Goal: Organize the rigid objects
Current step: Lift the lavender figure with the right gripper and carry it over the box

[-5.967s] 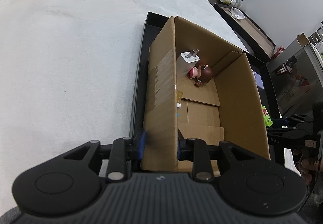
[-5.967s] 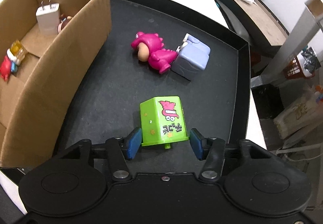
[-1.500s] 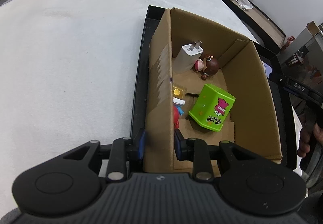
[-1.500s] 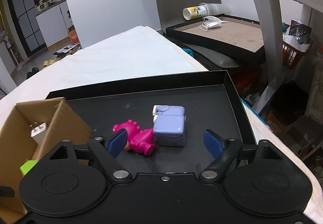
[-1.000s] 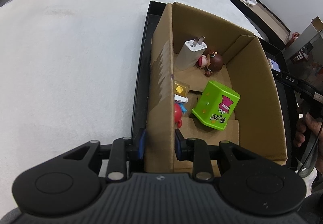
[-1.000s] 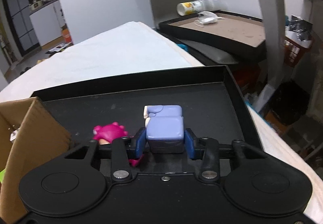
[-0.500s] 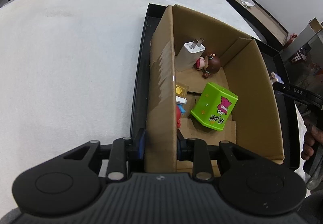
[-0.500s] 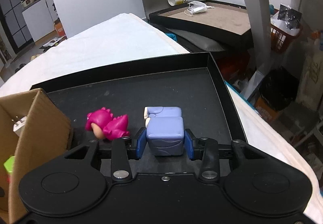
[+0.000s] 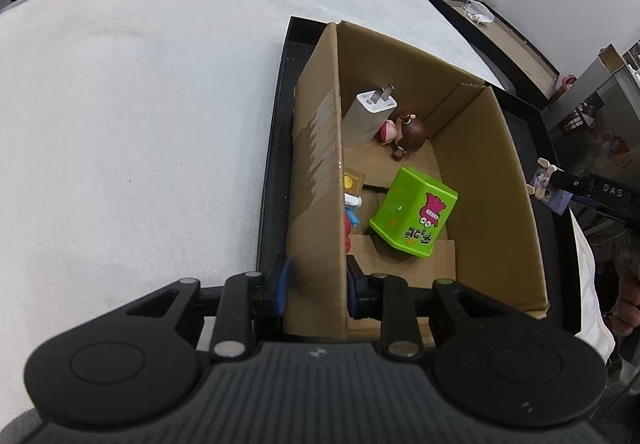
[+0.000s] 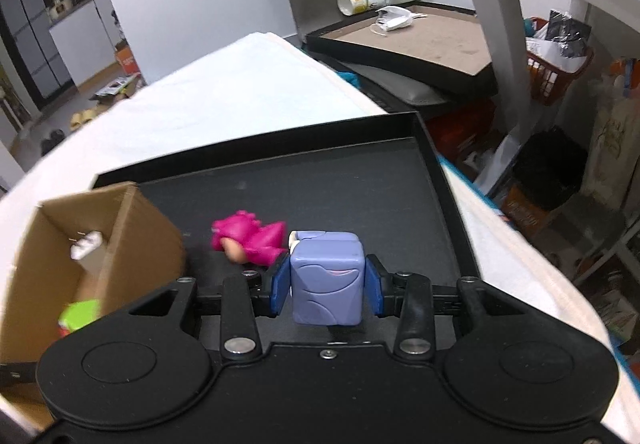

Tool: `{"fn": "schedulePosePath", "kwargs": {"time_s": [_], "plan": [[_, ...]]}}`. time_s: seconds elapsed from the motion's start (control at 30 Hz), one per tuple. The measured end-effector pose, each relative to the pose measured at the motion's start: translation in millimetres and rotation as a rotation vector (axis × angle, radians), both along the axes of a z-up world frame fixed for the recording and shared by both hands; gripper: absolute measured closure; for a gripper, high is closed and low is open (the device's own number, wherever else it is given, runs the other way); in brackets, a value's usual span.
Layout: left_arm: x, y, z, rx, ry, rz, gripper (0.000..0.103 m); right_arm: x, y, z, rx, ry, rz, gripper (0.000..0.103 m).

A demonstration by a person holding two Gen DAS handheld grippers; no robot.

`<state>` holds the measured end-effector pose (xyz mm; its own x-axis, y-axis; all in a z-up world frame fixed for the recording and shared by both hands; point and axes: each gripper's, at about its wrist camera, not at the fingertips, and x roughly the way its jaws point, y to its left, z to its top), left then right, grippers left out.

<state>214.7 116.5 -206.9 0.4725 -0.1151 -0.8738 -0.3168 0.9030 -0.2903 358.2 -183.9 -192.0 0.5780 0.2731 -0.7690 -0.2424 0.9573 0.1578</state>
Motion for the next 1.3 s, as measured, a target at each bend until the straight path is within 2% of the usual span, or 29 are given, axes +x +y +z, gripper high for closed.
{"fn": "schedulePosePath", "kwargs": {"time_s": [0.17, 0.47, 0.83, 1.3], "plan": [[-2.2, 2.7, 0.7, -0.018, -0.015, 0.003, 0.077, -4.6, 8.4, 15.7, 0.022, 0.014, 0.022, 0.065], [-3.8, 6.4, 0.3, -0.039, -0.029, -0.004, 0.077, -13.7, 30.2, 42.4, 0.001, -0.009, 0.070, 0.065], [-4.6, 9.9, -0.9, -0.055, -0.035, -0.012, 0.076, -26.0, 64.7, 75.1, 0.048, -0.011, 0.143, 0.065], [-6.2, 11.7, -0.6, -0.063, -0.043, -0.015, 0.076, -36.9, 118.2, 83.0, 0.002, -0.005, 0.272, 0.065]]}}
